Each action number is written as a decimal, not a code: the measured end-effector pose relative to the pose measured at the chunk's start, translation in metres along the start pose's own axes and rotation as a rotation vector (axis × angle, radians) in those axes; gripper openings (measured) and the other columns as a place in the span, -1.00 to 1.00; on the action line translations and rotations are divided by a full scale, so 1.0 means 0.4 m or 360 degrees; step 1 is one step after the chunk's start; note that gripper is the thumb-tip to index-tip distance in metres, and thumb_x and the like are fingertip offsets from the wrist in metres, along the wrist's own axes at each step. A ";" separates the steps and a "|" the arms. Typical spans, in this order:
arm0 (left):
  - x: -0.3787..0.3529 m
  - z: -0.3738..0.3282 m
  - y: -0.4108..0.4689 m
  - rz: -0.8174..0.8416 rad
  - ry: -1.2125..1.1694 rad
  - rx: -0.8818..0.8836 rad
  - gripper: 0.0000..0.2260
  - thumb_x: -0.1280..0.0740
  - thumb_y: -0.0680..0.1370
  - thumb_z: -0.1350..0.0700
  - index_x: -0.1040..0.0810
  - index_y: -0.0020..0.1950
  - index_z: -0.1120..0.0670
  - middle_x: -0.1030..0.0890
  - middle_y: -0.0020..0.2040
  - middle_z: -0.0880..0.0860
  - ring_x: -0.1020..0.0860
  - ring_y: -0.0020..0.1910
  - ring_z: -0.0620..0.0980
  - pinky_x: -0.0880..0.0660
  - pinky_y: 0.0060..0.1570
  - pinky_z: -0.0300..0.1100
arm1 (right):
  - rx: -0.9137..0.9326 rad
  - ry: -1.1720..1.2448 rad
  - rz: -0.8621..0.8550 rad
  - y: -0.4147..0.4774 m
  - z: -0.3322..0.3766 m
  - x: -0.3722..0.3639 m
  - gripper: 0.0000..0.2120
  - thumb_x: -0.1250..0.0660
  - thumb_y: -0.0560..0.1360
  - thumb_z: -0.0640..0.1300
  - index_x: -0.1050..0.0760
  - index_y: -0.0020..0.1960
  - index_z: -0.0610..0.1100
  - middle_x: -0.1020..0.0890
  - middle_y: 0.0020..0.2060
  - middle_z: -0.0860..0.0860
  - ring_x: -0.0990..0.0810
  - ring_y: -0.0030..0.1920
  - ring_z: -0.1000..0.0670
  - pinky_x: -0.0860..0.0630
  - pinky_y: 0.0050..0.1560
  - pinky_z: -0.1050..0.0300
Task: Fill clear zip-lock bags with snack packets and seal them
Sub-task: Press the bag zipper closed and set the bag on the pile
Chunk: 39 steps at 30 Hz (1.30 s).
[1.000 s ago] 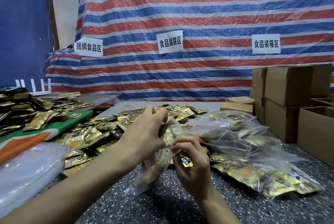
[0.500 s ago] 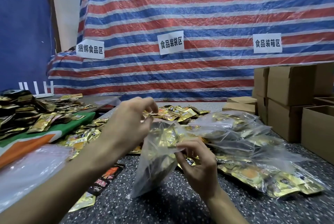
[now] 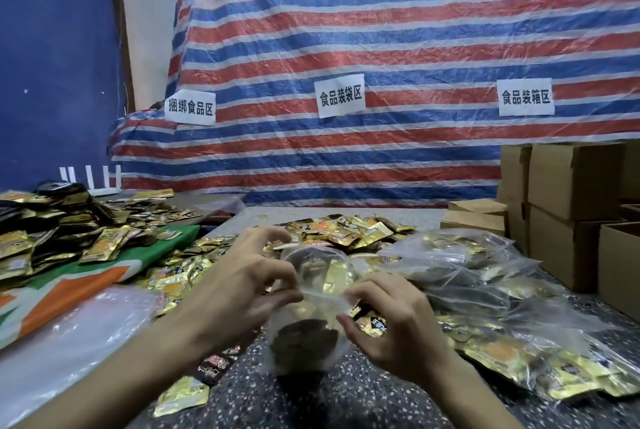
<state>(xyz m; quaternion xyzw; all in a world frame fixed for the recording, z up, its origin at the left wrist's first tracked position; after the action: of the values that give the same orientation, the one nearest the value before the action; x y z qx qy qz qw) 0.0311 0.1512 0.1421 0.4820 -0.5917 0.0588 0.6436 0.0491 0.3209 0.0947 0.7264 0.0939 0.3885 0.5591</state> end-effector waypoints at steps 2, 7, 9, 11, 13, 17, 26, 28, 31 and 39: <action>0.022 0.024 -0.003 -0.0044 -0.0033 0.0031 -0.83 -0.40 0.43 -0.19 -0.68 -0.18 -0.13 -0.38 0.27 -0.17 -0.37 0.26 -0.19 -0.42 0.26 -0.15 | -0.0032 -0.0066 0.0145 0.037 0.003 0.005 -0.83 -0.47 0.42 0.00 -0.54 -0.09 -0.04 -0.60 -0.23 0.12 -0.56 -0.25 0.11 -0.53 -0.24 0.18; 0.084 0.059 -0.003 -0.0218 -0.0133 0.0091 -0.79 -0.38 0.37 -0.21 -0.68 -0.23 -0.12 -0.53 -0.03 -0.14 -0.52 -0.02 -0.21 -0.55 -0.05 -0.15 | -0.0168 -0.0232 0.0526 0.128 -0.033 0.029 -0.88 -0.39 0.45 0.07 -0.54 -0.09 0.04 -0.57 -0.13 0.15 -0.52 -0.17 0.09 -0.41 -0.20 0.15; 0.099 0.075 0.004 -0.0248 -0.0219 0.0134 -0.79 -0.39 0.38 -0.17 -0.71 -0.18 -0.08 -0.59 -0.13 -0.12 -0.56 -0.14 -0.20 -0.57 -0.13 -0.10 | -0.0200 -0.0247 0.0632 0.153 -0.044 0.043 -0.92 -0.39 0.46 0.04 -0.53 -0.08 0.07 -0.51 -0.11 0.20 -0.44 -0.09 0.13 -0.34 -0.10 0.16; 0.101 0.086 0.013 -0.0248 -0.0258 0.0162 -0.89 -0.43 0.43 -0.06 -0.70 -0.16 -0.06 -0.63 -0.16 -0.10 -0.58 -0.17 -0.17 -0.58 -0.13 -0.08 | -0.0220 -0.0170 0.0729 0.168 -0.041 0.051 -0.96 -0.40 0.47 -0.04 -0.55 -0.09 0.06 -0.54 -0.11 0.20 -0.43 -0.02 0.14 -0.38 0.02 0.18; 0.103 0.088 0.022 -0.0242 -0.0286 0.0146 -0.93 -0.47 0.47 0.11 -0.68 -0.16 -0.07 -0.64 -0.17 -0.10 -0.59 -0.17 -0.16 -0.57 -0.12 -0.10 | -0.0294 -0.0011 0.0785 0.178 -0.038 0.063 -0.93 -0.39 0.48 -0.16 -0.59 -0.10 0.00 -0.60 -0.14 0.14 -0.49 -0.01 0.11 -0.44 0.05 0.20; 0.103 0.091 0.030 -0.0199 -0.0424 0.0141 -0.75 -0.46 0.49 0.25 -0.66 -0.16 -0.13 -0.67 -0.17 -0.12 -0.62 -0.14 -0.19 -0.58 -0.09 -0.21 | -0.0567 0.0280 0.0775 0.183 -0.064 0.103 -0.81 -0.37 0.51 -0.31 -0.67 -0.03 -0.06 -0.69 -0.12 0.07 -0.64 -0.07 0.11 -0.59 0.00 0.17; 0.065 0.141 0.025 -0.0192 -0.0906 0.0455 -0.88 -0.52 0.38 0.11 -0.71 -0.10 0.06 -0.73 -0.21 0.05 -0.70 -0.22 0.03 -0.66 -0.07 0.04 | -0.0838 0.0547 0.0736 0.175 -0.098 0.147 -0.76 -0.46 0.45 -0.41 -0.71 -0.09 -0.08 -0.69 -0.04 0.01 -0.69 -0.13 0.05 -0.65 -0.02 0.15; 0.050 0.151 0.025 -0.0117 -0.0925 0.0525 -0.97 -0.50 0.43 0.16 -0.72 -0.15 0.10 -0.72 -0.24 0.08 -0.69 -0.22 0.08 -0.66 -0.08 0.04 | -0.0909 0.0582 0.0774 0.168 -0.110 0.150 -0.79 -0.48 0.43 -0.39 -0.72 -0.12 -0.09 -0.72 -0.07 -0.01 -0.71 -0.14 0.04 -0.64 -0.05 0.19; 0.046 0.146 0.028 -0.0071 -0.0861 0.0528 -0.95 -0.49 0.46 0.15 -0.71 -0.16 0.12 -0.71 -0.27 0.08 -0.66 -0.29 -0.03 -0.63 -0.16 -0.11 | -0.0992 0.0690 0.0827 0.162 -0.120 0.149 -0.81 -0.48 0.42 -0.41 -0.72 -0.09 -0.15 -0.75 -0.19 -0.04 -0.72 -0.15 0.03 -0.60 -0.13 0.28; 0.048 0.116 0.029 -0.0112 -0.0600 0.0401 -0.91 -0.41 0.54 0.11 -0.64 -0.13 0.10 -0.64 -0.26 0.05 -0.55 -0.33 -0.11 -0.49 -0.30 -0.22 | -0.1026 0.0778 0.0758 0.169 -0.119 0.154 -0.81 -0.45 0.40 -0.48 -0.62 -0.07 -0.26 -0.70 -0.28 -0.08 -0.66 -0.26 0.06 -0.56 -0.18 0.26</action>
<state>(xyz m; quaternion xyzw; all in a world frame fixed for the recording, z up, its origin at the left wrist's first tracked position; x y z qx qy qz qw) -0.0034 0.1160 0.1564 0.5813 -0.6723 0.0187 0.4579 0.0390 0.3673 0.1862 0.4041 -0.0718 0.6750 0.6131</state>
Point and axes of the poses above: each hand's wrist, its own y-axis towards the middle knuckle, its own x-axis out of the back of the hand, z = x × y, the point moved 9 cm from there along y, towards the middle knuckle
